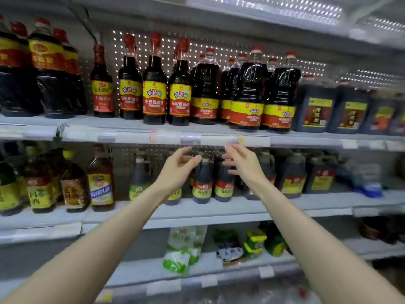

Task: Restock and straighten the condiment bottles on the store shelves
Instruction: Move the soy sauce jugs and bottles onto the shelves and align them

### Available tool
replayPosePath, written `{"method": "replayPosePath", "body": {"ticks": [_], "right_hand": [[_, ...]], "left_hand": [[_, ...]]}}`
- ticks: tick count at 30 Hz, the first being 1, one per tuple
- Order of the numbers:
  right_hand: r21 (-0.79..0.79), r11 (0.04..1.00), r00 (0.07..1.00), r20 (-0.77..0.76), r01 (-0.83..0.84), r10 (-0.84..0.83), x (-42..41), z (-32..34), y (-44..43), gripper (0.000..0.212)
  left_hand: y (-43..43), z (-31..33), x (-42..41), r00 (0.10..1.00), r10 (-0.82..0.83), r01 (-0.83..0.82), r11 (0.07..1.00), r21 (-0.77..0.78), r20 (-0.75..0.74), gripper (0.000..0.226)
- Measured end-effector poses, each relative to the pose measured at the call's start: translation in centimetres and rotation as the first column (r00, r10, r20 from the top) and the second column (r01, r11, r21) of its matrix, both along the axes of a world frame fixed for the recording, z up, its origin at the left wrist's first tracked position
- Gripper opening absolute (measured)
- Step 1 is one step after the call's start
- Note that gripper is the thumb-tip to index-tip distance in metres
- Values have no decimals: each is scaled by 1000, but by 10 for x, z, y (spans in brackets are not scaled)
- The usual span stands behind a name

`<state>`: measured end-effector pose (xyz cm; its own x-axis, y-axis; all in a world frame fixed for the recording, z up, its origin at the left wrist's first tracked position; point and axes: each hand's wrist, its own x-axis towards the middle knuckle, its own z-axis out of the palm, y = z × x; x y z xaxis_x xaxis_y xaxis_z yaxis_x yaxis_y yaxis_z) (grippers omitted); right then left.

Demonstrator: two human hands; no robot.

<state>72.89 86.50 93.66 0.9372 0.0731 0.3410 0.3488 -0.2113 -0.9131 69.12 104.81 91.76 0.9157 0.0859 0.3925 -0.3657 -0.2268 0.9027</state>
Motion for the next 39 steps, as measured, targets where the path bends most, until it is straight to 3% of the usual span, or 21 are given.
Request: {"method": "replayPosePath", "body": {"ticks": [9, 15, 20, 26, 36, 39], "right_hand": [[-46, 995, 978, -185, 89, -96, -35, -100, -100, 30], [-64, 992, 942, -313, 110, -125, -18, -193, -168, 10], [-101, 994, 880, -469, 28, -72, 19, -293, -224, 18], [-125, 991, 795, -605, -41, -44, 45, -413, -264, 10], [-129, 991, 640, -764, -32, -79, 35, -643, -278, 11], [-154, 988, 612, -783, -10, -116, 28, -727, -272, 20]], "left_hand": [[-93, -98, -23, 971, -87, 91, 996, 8, -222, 50], [-160, -185, -9, 927, -66, 63, 998, -18, -370, 44], [-221, -285, 15, 842, -7, -30, 998, -59, -540, 46], [-272, -400, 32, 717, 52, -125, 991, -55, -695, 47], [-293, -616, 26, 511, 35, -195, 978, -76, -859, 42], [-288, -699, 21, 464, 47, -226, 972, -67, -885, 43]]}}
